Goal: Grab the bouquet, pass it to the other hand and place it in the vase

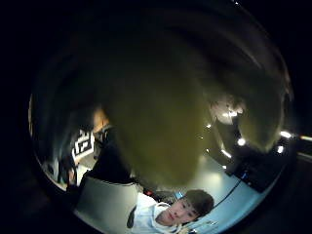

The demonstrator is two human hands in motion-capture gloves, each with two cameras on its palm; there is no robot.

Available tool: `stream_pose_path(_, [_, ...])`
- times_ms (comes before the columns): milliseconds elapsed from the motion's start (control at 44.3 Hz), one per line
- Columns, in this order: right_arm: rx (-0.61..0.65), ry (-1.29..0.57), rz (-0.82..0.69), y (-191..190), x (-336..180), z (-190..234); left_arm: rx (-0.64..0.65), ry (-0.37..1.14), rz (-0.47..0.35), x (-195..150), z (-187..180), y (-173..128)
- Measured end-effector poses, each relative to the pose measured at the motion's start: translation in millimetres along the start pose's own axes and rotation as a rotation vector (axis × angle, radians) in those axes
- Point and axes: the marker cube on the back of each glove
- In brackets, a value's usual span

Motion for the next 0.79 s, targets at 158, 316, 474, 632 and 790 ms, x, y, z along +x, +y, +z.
stream_pose_path(158, [-0.015,-0.051,-0.189,6,-4,16,0.155,-0.052,0.028,-11,-11,-6])
stream_pose_path(316, [-0.161,-0.032,0.074,22,-11,25,0.212,0.039,0.337,9,-31,-15])
stream_pose_path(474, [-0.258,-0.069,-0.105,12,-26,14,0.320,-0.220,0.154,24,-77,-43])
stream_pose_path(632, [-0.199,-0.025,-0.157,-5,-5,-11,0.433,-0.264,0.172,56,-120,-72])
stream_pose_path(790, [-0.159,-0.001,-0.021,-13,10,-35,0.553,-0.301,0.200,71,-164,-101])
